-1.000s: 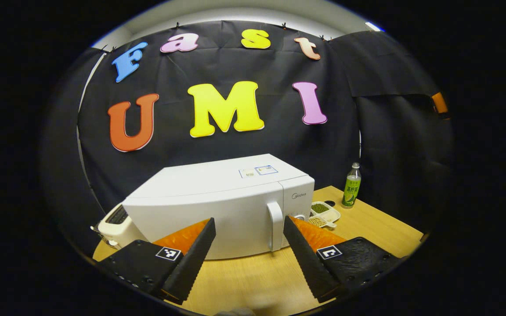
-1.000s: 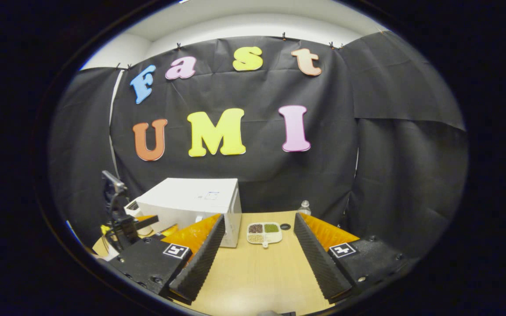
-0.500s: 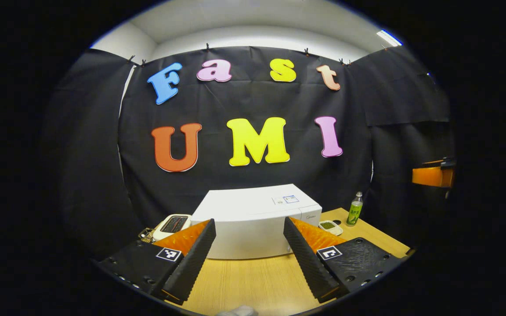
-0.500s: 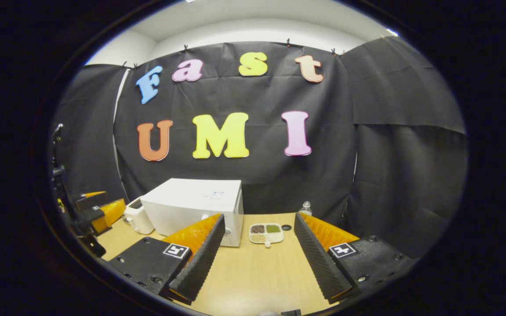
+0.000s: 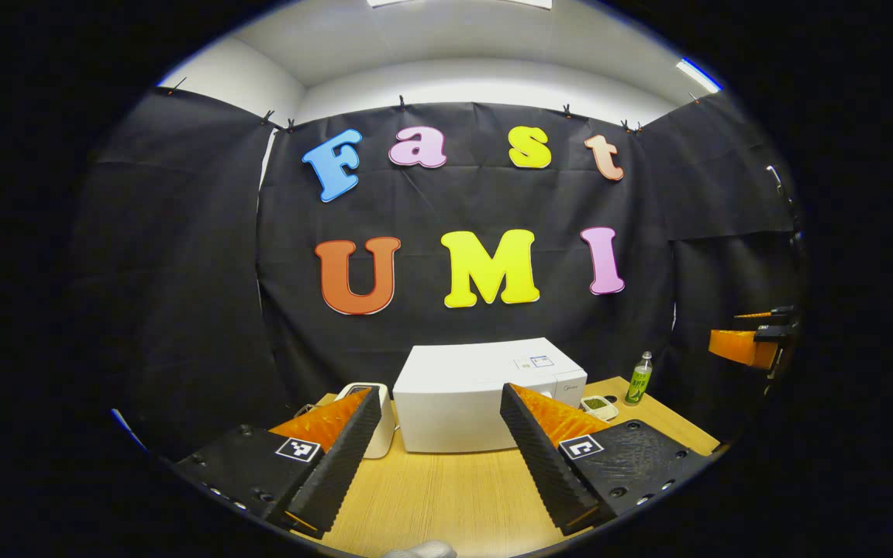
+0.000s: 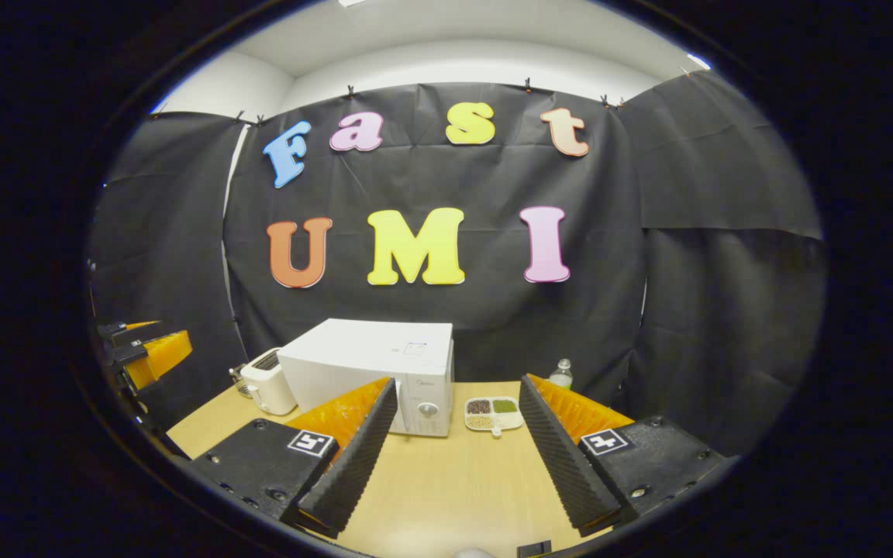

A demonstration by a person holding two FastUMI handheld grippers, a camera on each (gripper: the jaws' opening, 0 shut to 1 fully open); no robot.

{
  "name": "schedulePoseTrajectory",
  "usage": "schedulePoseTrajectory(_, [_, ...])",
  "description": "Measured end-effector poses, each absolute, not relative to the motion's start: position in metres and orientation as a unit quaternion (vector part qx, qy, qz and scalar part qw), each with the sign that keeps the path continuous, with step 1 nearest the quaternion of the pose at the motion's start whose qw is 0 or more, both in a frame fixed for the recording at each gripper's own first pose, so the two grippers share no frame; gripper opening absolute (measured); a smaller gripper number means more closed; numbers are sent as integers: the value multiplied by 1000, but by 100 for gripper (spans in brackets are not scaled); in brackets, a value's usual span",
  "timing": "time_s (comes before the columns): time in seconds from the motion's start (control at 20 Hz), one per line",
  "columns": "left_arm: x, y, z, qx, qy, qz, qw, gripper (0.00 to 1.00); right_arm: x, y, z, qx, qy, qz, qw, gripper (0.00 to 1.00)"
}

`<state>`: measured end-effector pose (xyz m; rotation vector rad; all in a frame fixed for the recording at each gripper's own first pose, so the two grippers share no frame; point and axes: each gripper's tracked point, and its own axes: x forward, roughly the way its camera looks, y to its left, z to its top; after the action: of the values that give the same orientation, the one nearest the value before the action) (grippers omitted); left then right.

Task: Open the microwave oven with the left hand, put the food in, and close the microwave oven.

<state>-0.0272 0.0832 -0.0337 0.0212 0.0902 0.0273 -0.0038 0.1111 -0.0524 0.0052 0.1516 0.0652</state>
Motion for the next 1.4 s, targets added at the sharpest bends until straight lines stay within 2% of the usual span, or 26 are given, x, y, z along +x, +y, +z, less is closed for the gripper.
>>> schedulePoseTrajectory(0.05, [-30,86,-32,9,43,16,999,96,-5,113,-52,4,75,34,997,92])
schedulePoseTrajectory(0.1, [-32,90,-29,6,42,20,999,96,-6,113,-50,4,72,34,997,92])
schedulePoseTrajectory(0.15, [-32,92,-27,4,39,22,999,96,-6,112,-50,3,71,32,997,100])
schedulePoseTrajectory(0.2, [-33,94,-24,1,35,22,999,96,-8,112,-49,1,69,31,997,92])
schedulePoseTrajectory(0.75, [-35,89,-21,5,34,1,999,96,-17,106,-32,-7,50,14,999,91])
schedulePoseTrajectory(1.15, [-37,97,-19,4,37,2,999,96,-14,114,-23,-6,41,18,999,92])
schedulePoseTrajectory(1.2, [-37,99,-18,4,36,2,999,96,-14,115,-23,-4,41,18,999,100])
schedulePoseTrajectory(1.25, [-36,101,-18,4,35,4,999,96,-13,117,-24,-3,42,20,999,100])
schedulePoseTrajectory(1.3, [-37,102,-17,4,34,5,999,96,-12,118,-26,-4,44,21,999,92])
schedulePoseTrajectory(1.35, [-37,104,-16,3,35,5,999,96,-12,119,-26,-4,46,21,999,92])
schedulePoseTrajectory(1.4, [-37,106,-16,3,36,6,999,96,-11,119,-26,-2,47,21,999,100])
